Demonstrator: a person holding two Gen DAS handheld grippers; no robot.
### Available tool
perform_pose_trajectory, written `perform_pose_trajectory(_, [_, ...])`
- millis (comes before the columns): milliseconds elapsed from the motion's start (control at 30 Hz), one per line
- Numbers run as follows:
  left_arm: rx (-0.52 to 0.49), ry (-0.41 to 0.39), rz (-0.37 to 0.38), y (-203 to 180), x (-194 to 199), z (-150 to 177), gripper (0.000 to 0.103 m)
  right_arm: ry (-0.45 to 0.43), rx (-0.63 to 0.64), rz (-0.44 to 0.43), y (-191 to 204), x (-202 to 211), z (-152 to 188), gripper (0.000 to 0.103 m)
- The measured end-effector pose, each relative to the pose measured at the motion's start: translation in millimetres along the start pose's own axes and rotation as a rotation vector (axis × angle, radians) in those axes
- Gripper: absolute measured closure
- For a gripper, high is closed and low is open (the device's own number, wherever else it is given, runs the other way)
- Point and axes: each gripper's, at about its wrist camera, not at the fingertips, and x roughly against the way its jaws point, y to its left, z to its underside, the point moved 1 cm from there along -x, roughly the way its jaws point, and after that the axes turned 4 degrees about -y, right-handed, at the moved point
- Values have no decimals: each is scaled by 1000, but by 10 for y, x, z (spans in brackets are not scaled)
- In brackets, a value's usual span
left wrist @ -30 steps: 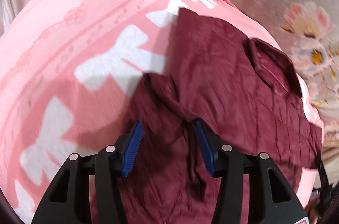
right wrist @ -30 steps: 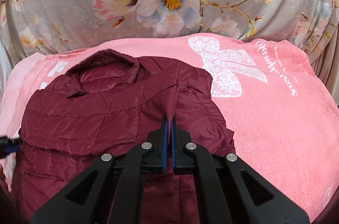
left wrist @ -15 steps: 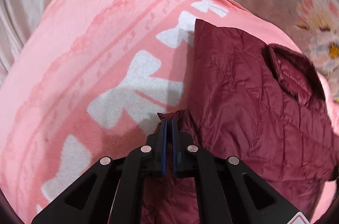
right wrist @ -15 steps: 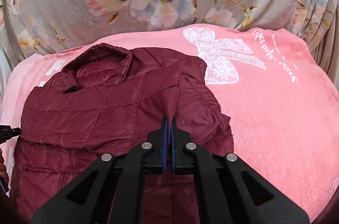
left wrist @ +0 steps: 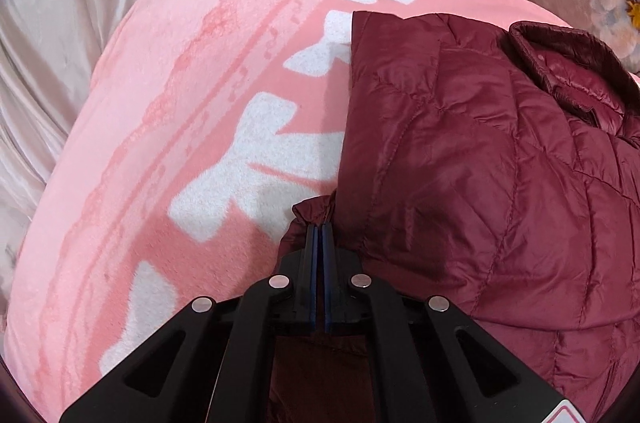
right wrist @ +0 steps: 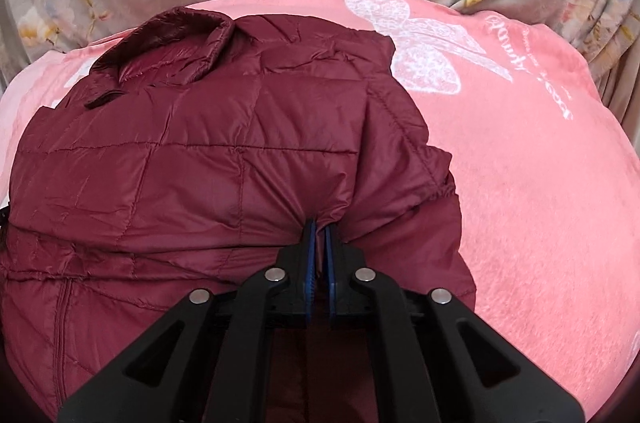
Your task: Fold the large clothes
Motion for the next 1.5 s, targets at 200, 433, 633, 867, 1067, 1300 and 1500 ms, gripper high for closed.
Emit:
perform_pose_trajectory(200, [-13,-93,23,56,514,-92,100,-156,-104,23,-194,566,-143,66])
perform_pose_trajectory(433, [-62,-146,192,-555,864,-361,97,-115,30,-170,592,494,-468,69])
perform_pose_trajectory(633, [-132,-53,192,-1163,424,-229,96,-3,99,-195,1096,5,-325,74])
perform_pose_trajectory(867, [-139,-59,172,-1296,237,51,96,4,155,-179,1251,-78,50,75])
perform_pose_trajectory(1067, [-136,-131,154,-1319,197,197,96,-30,179,-148,1297,-104,143,75])
perform_pose_trajectory(1300, [-149,-178,126,-1353,218,253,96,-43,181,-144,1294,-103,154,75])
perform_pose_trajectory(1500, [-168,-185,98,-1395,224,267,96,-45,159,-165,1258,-116,148,75])
